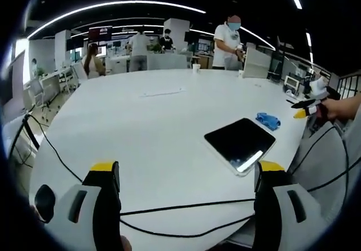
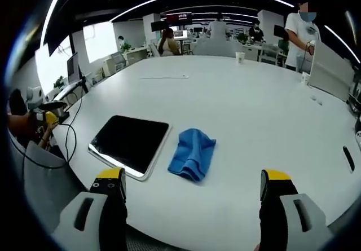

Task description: Wipe the mirror surface with the cleaning cloth until all visible marks leave the cleaned area.

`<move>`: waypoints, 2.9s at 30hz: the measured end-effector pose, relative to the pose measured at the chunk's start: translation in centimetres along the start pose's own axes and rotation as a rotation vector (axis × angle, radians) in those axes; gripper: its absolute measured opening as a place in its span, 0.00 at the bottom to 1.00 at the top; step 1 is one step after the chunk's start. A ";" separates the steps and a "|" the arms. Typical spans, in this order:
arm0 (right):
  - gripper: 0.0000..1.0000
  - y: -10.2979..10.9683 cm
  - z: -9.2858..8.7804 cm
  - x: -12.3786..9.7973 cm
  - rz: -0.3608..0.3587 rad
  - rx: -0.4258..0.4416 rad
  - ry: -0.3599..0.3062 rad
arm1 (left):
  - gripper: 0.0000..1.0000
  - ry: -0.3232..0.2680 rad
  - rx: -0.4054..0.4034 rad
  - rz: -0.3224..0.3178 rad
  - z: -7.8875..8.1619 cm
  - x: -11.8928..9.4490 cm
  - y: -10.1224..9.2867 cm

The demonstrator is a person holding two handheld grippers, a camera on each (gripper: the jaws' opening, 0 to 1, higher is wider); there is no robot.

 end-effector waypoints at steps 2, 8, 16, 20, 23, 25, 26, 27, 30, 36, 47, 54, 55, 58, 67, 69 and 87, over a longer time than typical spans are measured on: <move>0.98 0.0 0.2 0.0 -0.004 0.003 -0.006 | 0.99 0.008 -0.007 -0.011 0.0 0.2 0.0; 0.98 0.0 0.3 0.2 -0.008 0.001 -0.002 | 0.99 0.010 0.001 -0.019 0.1 0.6 0.4; 0.98 -0.5 -0.1 0.3 -0.009 0.003 0.014 | 0.99 0.024 0.006 -0.033 0.2 0.8 0.5; 0.98 -0.5 -0.2 0.4 -0.005 0.003 0.018 | 0.99 0.023 0.005 -0.031 0.1 0.8 0.5; 0.98 -0.5 -0.2 0.6 -0.003 0.003 0.018 | 0.99 0.012 0.005 -0.024 0.2 0.8 0.5; 0.98 -0.5 0.0 0.8 -0.004 0.010 0.016 | 0.99 0.010 0.004 -0.022 0.2 0.8 0.5; 0.98 -0.5 0.1 0.8 -0.004 0.026 0.010 | 0.99 0.010 0.001 -0.020 0.2 0.8 0.5; 0.98 -0.5 0.4 0.9 -0.006 0.056 0.001 | 0.99 0.009 -0.002 -0.020 0.1 0.9 0.4; 0.98 -0.5 1.1 1.2 -0.015 0.079 -0.012 | 0.99 0.007 -0.004 -0.015 0.1 0.9 0.4; 0.88 -0.2 2.5 3.0 -0.031 0.094 -0.028 | 0.99 -0.005 -0.029 -0.002 -0.2 1.0 0.3; 0.59 0.5 1.7 8.0 -0.080 0.123 0.069 | 0.99 0.001 -0.052 0.004 -0.8 0.6 0.1; 0.31 0.5 -0.6 10.7 -0.082 0.036 0.166 | 0.98 0.014 -0.051 0.000 -1.2 0.3 0.0; 0.27 0.3 -0.9 10.9 -0.090 0.027 0.183 | 0.98 0.014 -0.047 -0.003 -1.2 0.2 0.0; 0.24 0.2 -1.6 11.5 -0.089 0.041 0.204 | 0.98 0.029 -0.039 -0.012 -1.3 0.1 0.0; 0.03 0.6 -1.9 12.1 -0.060 -0.048 0.229 | 0.97 0.020 -0.050 -0.014 -1.5 0.4 -0.2; 0.02 0.3 -1.9 12.3 -0.070 -0.028 0.240 | 0.98 0.020 -0.046 -0.021 -1.4 0.6 -0.4; 0.01 0.3 -0.9 12.8 -0.126 0.052 0.282 | 0.98 0.028 -0.049 -0.030 -1.4 1.2 0.0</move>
Point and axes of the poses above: the point that each gripper's makers call its tool centre point, and the gripper's own axes: x roughly forward along the fingers, y roughly to its left, z roughly out of its top, the point moved 8 cm from there along -x, roughly backward along the fingers, and after that the axes turned 13 degrees about -y, right-handed, at the moved point
